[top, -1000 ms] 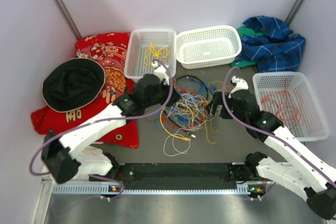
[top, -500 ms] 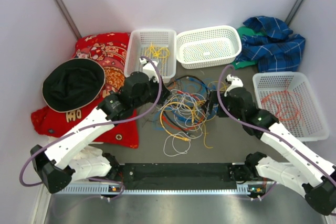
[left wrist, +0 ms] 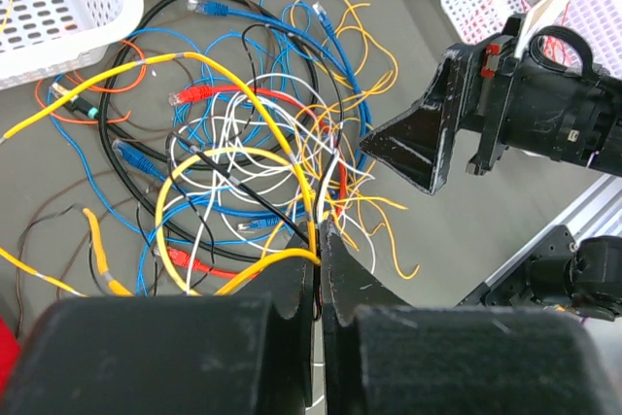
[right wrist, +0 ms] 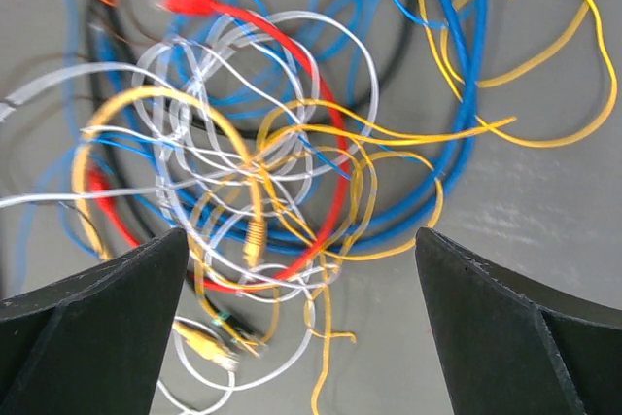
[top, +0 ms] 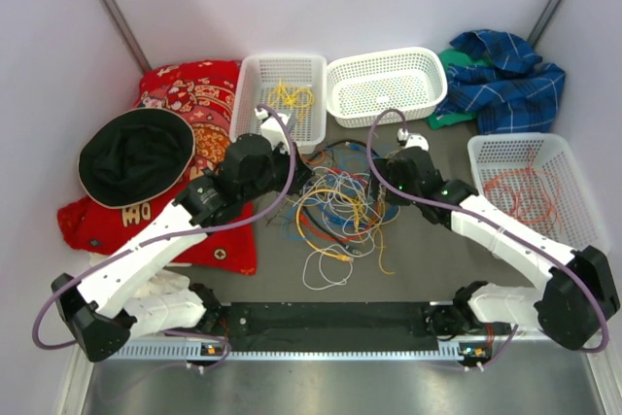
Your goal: Untangle the cables
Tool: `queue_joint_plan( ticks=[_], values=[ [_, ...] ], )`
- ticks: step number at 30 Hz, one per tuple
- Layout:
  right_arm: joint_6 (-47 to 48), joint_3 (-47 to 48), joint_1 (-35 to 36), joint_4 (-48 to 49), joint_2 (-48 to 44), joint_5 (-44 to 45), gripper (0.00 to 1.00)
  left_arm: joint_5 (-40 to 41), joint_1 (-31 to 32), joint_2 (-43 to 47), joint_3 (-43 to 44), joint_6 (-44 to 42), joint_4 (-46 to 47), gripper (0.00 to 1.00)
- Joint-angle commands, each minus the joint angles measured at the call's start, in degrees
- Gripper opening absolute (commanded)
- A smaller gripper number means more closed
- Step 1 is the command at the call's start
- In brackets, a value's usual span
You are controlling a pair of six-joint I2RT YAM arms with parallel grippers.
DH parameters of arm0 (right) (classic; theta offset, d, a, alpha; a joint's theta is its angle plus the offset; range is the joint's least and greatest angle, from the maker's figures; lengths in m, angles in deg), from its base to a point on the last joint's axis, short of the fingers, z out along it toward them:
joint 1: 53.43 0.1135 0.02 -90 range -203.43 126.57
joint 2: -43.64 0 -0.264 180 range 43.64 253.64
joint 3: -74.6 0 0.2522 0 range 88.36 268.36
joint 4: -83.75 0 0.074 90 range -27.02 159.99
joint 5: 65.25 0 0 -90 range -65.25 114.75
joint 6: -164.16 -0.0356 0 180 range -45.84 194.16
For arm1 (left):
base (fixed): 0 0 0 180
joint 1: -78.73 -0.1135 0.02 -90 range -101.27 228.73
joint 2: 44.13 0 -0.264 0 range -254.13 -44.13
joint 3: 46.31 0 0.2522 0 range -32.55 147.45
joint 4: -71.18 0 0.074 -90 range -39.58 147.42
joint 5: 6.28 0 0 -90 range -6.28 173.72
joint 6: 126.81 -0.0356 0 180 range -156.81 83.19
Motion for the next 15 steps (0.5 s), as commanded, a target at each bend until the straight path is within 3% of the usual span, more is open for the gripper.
queue_joint_plan(
  ticks=[1,7,15],
  values=[
    [-1.08,0.93,0.46,6.41,-4.58,-0.51,0.99,0.17,-0.26,2.53,-0.41,0.26,0.93,0.0],
    [-1.86,0.23,-1.03,-0.17,-5.12,9.77,0.99,0.44,-0.26,3.32,-0.85,-0.09,0.5,0.0],
    [-0.46,0.04,-7.35,2.28,1.9,7.94,0.99,-0.27,-0.26,3.85,-2.17,0.7,1.11,0.0]
  ],
)
